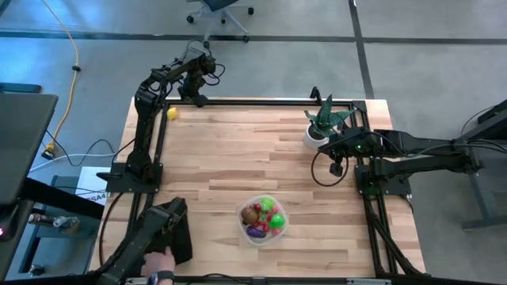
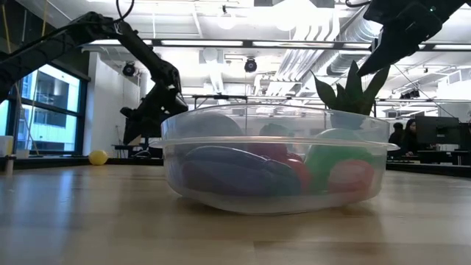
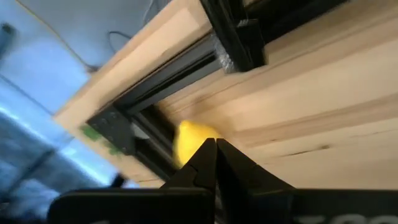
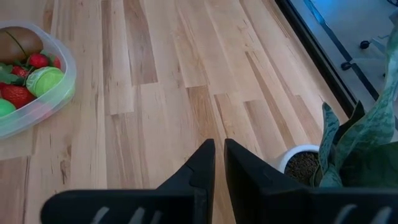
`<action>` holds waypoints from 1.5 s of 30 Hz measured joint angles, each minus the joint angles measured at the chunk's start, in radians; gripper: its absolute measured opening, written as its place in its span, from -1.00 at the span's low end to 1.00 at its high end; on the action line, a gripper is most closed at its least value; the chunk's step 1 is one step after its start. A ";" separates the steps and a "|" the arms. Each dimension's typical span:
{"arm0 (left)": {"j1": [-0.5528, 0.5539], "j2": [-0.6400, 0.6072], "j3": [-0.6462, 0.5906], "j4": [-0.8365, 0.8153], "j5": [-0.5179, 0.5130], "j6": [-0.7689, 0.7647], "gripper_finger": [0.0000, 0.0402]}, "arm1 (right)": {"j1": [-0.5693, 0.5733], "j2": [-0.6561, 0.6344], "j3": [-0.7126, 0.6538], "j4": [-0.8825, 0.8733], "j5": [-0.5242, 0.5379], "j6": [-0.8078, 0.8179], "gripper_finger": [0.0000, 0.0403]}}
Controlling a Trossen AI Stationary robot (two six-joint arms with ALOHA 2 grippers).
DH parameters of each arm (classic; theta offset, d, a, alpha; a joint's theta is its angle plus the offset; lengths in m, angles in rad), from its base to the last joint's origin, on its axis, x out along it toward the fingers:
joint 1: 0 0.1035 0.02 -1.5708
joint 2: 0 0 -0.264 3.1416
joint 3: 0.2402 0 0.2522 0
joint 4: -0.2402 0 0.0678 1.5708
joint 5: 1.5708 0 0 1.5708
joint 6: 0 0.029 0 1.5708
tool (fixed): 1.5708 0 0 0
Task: Pick and placing Produce into tupperware
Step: Put the yellow lemon into the transparent container
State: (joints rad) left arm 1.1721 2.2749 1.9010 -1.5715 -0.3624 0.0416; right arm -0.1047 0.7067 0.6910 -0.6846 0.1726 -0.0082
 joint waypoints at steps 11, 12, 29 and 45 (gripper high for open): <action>-0.020 -0.004 0.023 0.252 0.483 -0.034 -1.00 | 0.000 0.000 0.000 -0.003 -0.018 -0.003 -0.87; -0.019 -0.006 0.021 0.253 0.495 -0.042 -1.00 | 0.000 0.000 0.000 -0.003 -0.029 -0.010 -0.87; -0.013 -0.350 -0.401 0.848 0.741 -0.184 -1.00 | 0.000 0.000 0.000 -0.003 -0.018 -0.008 -0.87; 0.113 -0.639 -0.942 1.273 0.657 -0.575 -1.00 | 0.000 0.000 0.000 0.000 -0.017 -0.008 -0.87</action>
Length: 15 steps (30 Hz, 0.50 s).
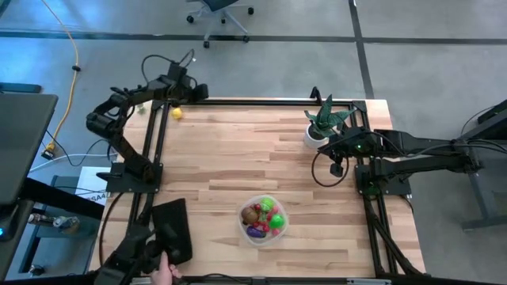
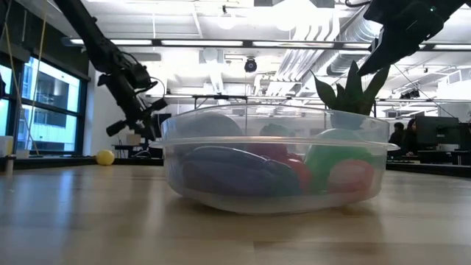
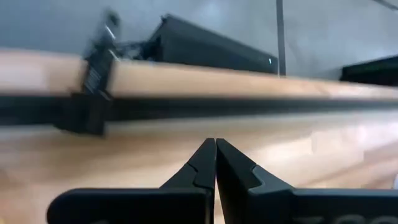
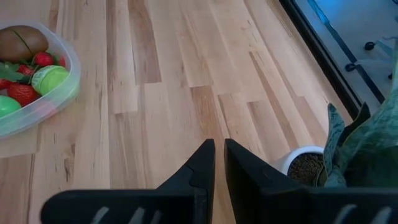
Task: Pick and placing Produce into tupperware
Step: Put the yellow lemon into the transparent container
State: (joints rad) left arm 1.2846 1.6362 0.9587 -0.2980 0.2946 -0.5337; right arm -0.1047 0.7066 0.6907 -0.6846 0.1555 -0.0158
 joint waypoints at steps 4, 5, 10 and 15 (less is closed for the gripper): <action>-0.004 0.000 -0.017 0.038 0.010 -0.065 -1.00 | 0.000 0.000 0.000 0.000 -0.001 0.000 -0.87; -0.002 0.000 -0.026 0.063 0.015 -0.075 -1.00 | 0.000 0.000 0.000 0.001 -0.001 0.000 -0.87; -0.002 0.001 -0.067 0.097 -0.005 -0.154 -1.00 | 0.000 0.000 0.000 0.000 -0.008 -0.003 -0.87; -0.002 0.006 -0.067 0.107 -0.055 -0.196 -1.00 | 0.000 0.000 0.000 0.000 -0.008 -0.003 -0.87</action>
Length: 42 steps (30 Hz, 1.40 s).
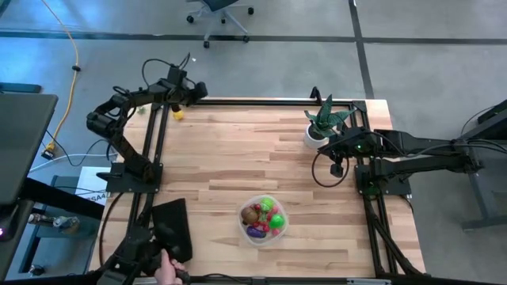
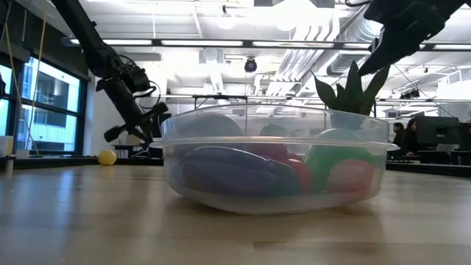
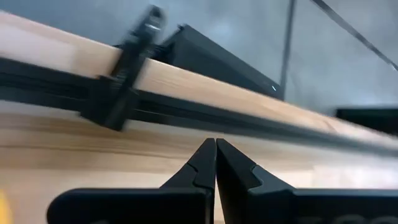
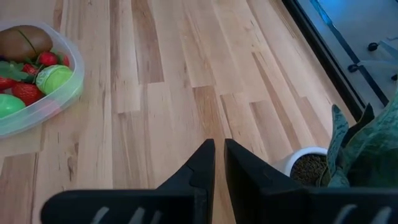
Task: Pick and placing Produce into tupperware
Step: Put the yellow lemon into the transparent container
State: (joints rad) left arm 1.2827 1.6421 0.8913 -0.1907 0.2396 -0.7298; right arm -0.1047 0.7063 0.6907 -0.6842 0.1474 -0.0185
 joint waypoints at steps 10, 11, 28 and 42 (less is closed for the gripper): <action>0.000 0.005 0.000 -0.052 -0.165 -0.094 -1.00 | 0.000 0.000 0.000 0.000 0.000 0.000 -0.87; 0.000 0.008 0.000 -0.045 -0.168 -0.103 -1.00 | 0.000 0.000 0.000 0.000 0.000 0.000 -0.87; 0.000 0.086 0.000 0.168 -0.092 -0.144 -1.00 | 0.000 0.000 0.000 -0.001 -0.017 -0.006 -0.87; 0.000 0.078 -0.001 0.192 -0.282 -0.194 -1.00 | 0.000 0.000 0.000 -0.001 -0.027 -0.008 -0.87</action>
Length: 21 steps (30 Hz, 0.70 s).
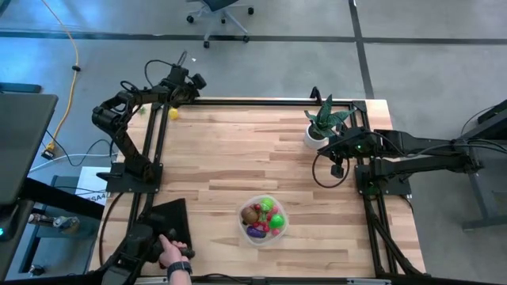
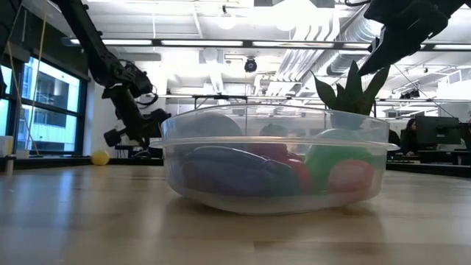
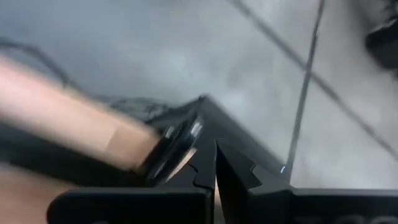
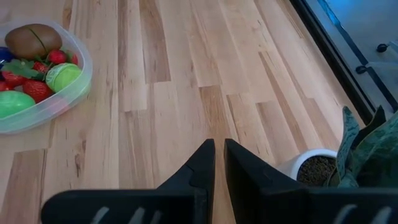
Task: Pick and placing Produce into tupperware
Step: Put the yellow lemon into the transparent container
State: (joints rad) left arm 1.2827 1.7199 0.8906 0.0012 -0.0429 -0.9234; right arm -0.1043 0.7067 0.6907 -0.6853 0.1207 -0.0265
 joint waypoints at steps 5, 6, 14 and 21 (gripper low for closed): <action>0.000 -0.002 0.000 0.034 -0.121 -0.001 -1.00 | 0.000 0.000 0.000 0.000 0.000 0.000 -0.87; 0.000 -0.002 0.000 0.012 -0.147 -0.008 -1.00 | 0.000 0.000 0.000 0.000 0.000 0.000 -0.87; 0.000 -0.002 0.000 -0.163 -0.290 -0.106 -1.00 | 0.000 0.000 0.000 0.000 -0.026 -0.005 -0.87; 0.000 0.008 0.000 -0.140 -0.356 -0.143 -1.00 | 0.000 0.000 0.000 0.000 -0.026 -0.005 -0.87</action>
State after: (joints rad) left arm 1.2827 1.7277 0.8906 -0.1384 -0.3988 -1.0666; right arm -0.1040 0.7067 0.6907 -0.6857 0.0948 -0.0311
